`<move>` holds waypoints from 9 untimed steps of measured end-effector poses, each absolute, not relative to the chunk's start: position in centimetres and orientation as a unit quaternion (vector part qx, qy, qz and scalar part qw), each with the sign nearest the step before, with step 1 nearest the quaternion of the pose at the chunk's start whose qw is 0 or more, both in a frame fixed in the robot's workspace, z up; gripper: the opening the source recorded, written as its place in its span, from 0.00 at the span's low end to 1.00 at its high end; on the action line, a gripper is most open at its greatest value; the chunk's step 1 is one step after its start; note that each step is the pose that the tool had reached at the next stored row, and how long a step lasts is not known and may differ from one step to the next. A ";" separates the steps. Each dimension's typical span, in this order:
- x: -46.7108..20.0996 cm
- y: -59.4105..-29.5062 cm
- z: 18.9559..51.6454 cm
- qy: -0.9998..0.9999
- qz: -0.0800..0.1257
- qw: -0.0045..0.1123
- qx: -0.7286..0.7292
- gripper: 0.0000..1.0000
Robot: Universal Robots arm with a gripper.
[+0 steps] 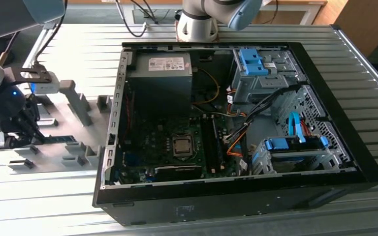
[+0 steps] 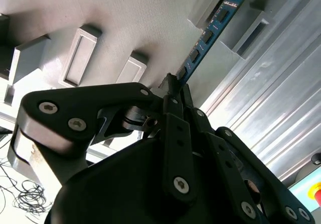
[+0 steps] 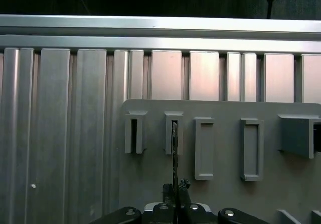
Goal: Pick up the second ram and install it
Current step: 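Pick up the second ram and move it above second insertion slot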
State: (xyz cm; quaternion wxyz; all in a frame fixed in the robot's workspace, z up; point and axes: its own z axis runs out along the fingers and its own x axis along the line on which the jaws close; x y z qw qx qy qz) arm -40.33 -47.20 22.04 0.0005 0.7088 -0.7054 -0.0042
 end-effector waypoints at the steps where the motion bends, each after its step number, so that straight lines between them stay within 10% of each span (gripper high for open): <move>1: -40.3 -47.2 22.1 -0.705 -0.004 0.000 0.709 0.14; 9: -40.3 -47.2 22.5 -0.705 -0.004 0.001 0.709 0.14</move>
